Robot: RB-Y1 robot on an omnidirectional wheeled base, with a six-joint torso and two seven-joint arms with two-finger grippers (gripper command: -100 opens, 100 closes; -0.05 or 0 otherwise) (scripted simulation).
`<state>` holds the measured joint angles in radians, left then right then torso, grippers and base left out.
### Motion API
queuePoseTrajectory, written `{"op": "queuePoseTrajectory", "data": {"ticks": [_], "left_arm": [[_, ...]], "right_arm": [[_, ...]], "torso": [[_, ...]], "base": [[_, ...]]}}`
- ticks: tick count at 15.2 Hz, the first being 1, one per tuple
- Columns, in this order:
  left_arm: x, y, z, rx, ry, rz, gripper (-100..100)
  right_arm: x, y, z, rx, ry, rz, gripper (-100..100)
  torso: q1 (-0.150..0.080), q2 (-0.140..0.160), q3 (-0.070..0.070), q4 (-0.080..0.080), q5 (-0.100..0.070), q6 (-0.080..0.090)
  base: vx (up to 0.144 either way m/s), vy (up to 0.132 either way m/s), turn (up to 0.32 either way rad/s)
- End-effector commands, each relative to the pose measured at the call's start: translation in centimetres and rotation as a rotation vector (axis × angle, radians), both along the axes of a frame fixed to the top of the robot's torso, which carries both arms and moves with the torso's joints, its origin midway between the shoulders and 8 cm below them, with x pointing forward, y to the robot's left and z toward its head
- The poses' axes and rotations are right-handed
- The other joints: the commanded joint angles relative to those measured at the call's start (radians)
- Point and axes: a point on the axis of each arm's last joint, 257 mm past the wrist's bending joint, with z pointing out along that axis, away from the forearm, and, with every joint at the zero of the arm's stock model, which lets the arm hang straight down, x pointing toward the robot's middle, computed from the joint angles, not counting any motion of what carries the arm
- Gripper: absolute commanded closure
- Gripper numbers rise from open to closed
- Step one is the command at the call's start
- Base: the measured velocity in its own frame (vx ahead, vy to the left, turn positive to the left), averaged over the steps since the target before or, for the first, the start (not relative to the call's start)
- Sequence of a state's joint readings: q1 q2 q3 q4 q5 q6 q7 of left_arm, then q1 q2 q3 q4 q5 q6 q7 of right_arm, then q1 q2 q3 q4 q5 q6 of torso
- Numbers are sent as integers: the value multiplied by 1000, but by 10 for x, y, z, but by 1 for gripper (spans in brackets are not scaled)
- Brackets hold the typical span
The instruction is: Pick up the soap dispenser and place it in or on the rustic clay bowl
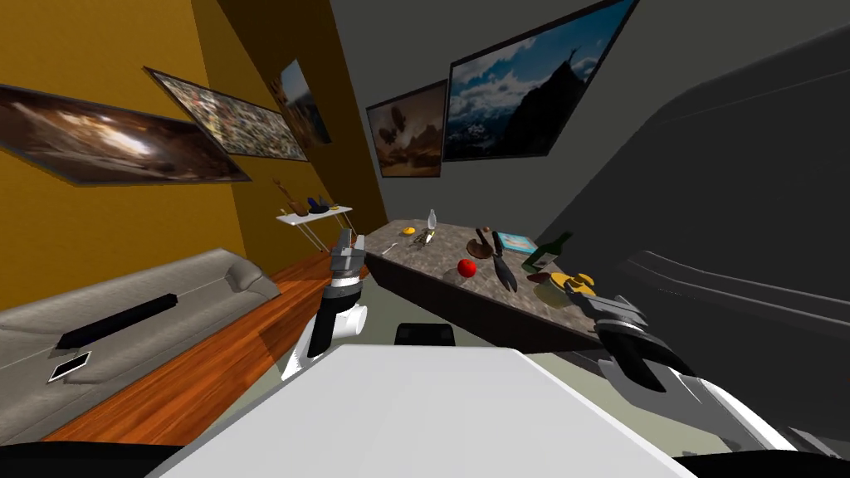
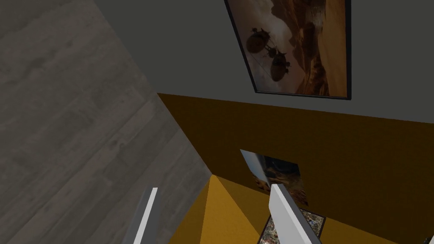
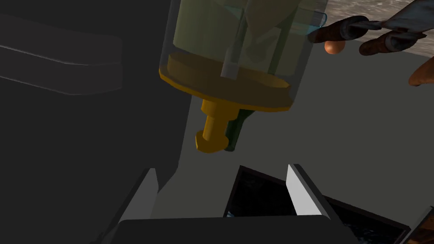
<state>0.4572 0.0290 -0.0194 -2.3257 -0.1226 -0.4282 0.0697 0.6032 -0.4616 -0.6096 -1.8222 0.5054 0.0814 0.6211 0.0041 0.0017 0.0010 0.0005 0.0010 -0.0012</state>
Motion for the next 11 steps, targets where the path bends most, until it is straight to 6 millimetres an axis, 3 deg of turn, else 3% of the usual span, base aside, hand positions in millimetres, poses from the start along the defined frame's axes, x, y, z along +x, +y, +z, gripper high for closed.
{"op": "queuePoseTrajectory", "data": {"ticks": [1, 5, 6, 8, 9, 11], "left_arm": [[0, 0, 0, 0, 0, 0, 0], [0, 0, 0, 0, 0, 0, 0], [0, 0, 0, 0, 0, 0, 0], [0, 0, 0, 0, 0, 0, 0], [0, 0, 0, 0, 0, 0, 0], [0, 0, 0, 0, 0, 0, 0]], "right_arm": [[-11, -10, 11, -61, 47, 24, -100], [-28, -18, 14, -107, 111, 38, -100], [-29, -22, 26, -153, 138, 66, -100], [-38, -24, 21, -152, 162, 60, -100], [-41, -28, 32, -197, 197, 90, -100], [-48, -30, 28, -195, 217, 85, -100]], "torso": [[0, 0, 0, 0, 0, 0], [0, 0, 0, 0, 0, 0], [-1, -1, 0, 0, 0, 0], [-1, -1, -1, 0, 0, 0], [-2, -1, -1, 0, -1, 0], [-3, -1, -1, 0, -1, 0]], "base": [[-35, 67, 160], [-27, 62, 111], [-19, 48, 140], [-15, 39, 88], [-16, 34, 119], [-23, 29, 96]]}}
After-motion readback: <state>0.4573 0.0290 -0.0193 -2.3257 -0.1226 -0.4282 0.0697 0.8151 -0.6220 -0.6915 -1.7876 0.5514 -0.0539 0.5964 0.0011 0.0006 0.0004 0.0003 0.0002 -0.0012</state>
